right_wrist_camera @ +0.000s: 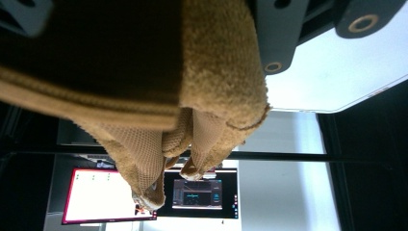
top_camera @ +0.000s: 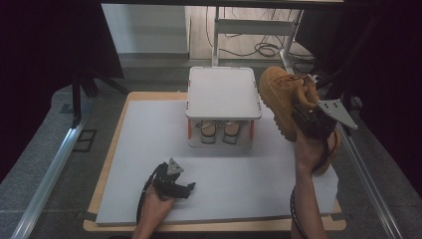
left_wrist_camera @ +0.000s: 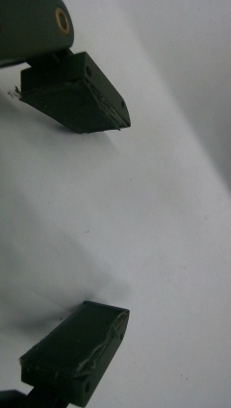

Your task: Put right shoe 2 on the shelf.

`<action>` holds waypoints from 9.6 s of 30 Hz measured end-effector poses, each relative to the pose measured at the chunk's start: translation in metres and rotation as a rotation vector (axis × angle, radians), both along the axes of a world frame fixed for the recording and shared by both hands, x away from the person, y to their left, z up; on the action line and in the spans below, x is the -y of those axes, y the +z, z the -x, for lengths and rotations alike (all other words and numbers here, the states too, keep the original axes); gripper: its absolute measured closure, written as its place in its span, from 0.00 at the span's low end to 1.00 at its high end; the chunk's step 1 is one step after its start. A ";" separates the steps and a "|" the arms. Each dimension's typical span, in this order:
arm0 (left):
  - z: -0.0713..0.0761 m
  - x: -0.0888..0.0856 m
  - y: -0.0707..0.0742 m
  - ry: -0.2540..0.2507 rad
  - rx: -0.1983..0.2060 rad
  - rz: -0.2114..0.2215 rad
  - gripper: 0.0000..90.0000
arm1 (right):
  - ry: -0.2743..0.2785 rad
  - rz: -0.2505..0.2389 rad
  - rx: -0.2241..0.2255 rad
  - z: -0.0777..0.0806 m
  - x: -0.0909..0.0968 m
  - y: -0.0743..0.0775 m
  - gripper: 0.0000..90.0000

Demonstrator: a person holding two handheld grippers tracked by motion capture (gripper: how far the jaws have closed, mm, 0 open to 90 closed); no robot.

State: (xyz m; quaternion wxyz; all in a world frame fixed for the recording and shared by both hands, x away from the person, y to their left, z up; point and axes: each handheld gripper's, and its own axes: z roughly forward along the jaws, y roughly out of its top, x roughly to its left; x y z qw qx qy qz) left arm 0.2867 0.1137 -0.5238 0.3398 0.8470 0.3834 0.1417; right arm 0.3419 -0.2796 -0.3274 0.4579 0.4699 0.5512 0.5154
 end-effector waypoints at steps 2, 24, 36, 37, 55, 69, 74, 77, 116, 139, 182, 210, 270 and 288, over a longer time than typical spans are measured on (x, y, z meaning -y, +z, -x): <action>0.000 0.000 0.000 0.000 0.000 0.000 0.12 | 0.008 0.002 0.000 -0.001 -0.004 0.001 0.59; 0.000 0.000 0.000 0.000 0.001 0.000 0.12 | 0.089 0.007 -0.002 -0.020 -0.052 0.002 0.59; 0.000 0.000 0.000 -0.001 0.001 -0.001 0.12 | 0.130 0.017 -0.002 -0.028 -0.080 0.004 0.59; 0.000 0.000 0.000 -0.001 0.001 0.000 0.12 | 0.133 0.020 0.000 -0.029 -0.082 0.004 0.59; 0.000 0.000 0.000 -0.001 0.003 0.001 0.12 | 0.211 0.024 -0.004 -0.044 -0.128 0.004 0.59; 0.000 0.000 0.000 0.000 0.004 0.002 0.12 | 0.255 0.007 -0.019 -0.061 -0.161 0.002 0.59; 0.000 0.000 0.000 0.000 0.004 0.003 0.12 | 0.260 0.001 -0.025 -0.069 -0.170 0.001 0.58; 0.000 0.000 0.000 0.001 0.004 0.003 0.12 | 0.258 -0.002 -0.029 -0.074 -0.173 0.000 0.58; 0.000 0.000 0.000 -0.001 0.003 0.000 0.12 | 0.370 0.062 -0.118 -0.090 -0.159 -0.006 0.10; 0.000 0.001 0.000 0.004 0.004 0.006 0.12 | 0.480 0.030 -0.233 -0.059 -0.126 -0.018 0.16; 0.000 0.000 0.000 0.002 0.003 0.001 0.12 | 0.571 0.140 -0.254 -0.035 -0.118 -0.054 0.97; 0.000 0.001 0.000 0.003 0.004 0.005 0.12 | 0.637 0.175 -0.252 -0.039 -0.168 -0.055 0.95; 0.001 0.000 0.000 0.000 0.005 0.000 0.12 | 0.595 0.210 -0.248 -0.017 -0.102 -0.080 0.00; 0.000 0.000 0.000 0.000 0.004 0.002 0.12 | 0.567 0.148 -0.329 -0.001 -0.074 -0.097 0.00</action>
